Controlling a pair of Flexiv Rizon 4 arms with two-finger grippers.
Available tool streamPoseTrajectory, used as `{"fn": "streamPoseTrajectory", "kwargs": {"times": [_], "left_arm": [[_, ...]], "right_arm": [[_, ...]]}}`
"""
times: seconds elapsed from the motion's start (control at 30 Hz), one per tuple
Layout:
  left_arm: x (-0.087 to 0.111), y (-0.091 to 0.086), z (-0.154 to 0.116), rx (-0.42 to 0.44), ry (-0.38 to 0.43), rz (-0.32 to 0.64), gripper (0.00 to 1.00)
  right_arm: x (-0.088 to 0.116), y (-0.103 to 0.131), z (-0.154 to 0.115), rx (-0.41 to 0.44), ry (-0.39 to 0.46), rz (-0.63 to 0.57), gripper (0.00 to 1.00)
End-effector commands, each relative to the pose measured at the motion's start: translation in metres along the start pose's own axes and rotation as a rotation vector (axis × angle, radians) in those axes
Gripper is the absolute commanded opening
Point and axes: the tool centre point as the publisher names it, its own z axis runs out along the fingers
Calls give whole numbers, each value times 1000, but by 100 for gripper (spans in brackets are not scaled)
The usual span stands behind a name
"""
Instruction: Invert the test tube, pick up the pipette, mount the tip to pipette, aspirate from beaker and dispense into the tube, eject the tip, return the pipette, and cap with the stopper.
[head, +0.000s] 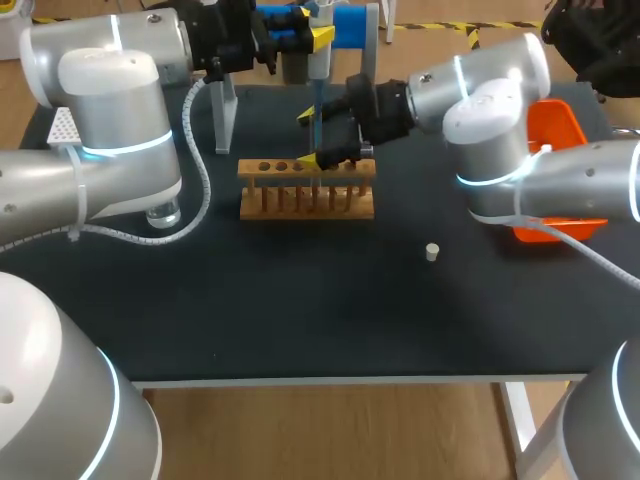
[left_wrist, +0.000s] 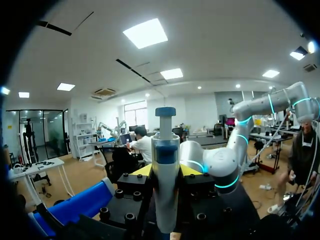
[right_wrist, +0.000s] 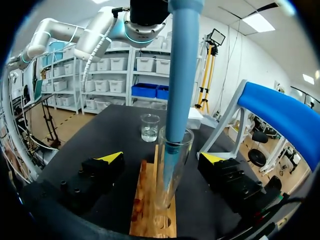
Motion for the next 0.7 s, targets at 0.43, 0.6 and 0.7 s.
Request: {"fn": "streamPoseTrajectory", "kwargs": {"times": [0.43,0.6,0.7], "left_arm": [[0,0,0,-1,-1,0,0],[0,0,0,-1,-1,0,0],[0,0,0,-1,-1,0,0]], "right_arm": [[-2,-2,4,37,-10,20,100],[-1,-3,5,45,-11,19,100],[-1,-3,5,49,-12,17,100]]}}
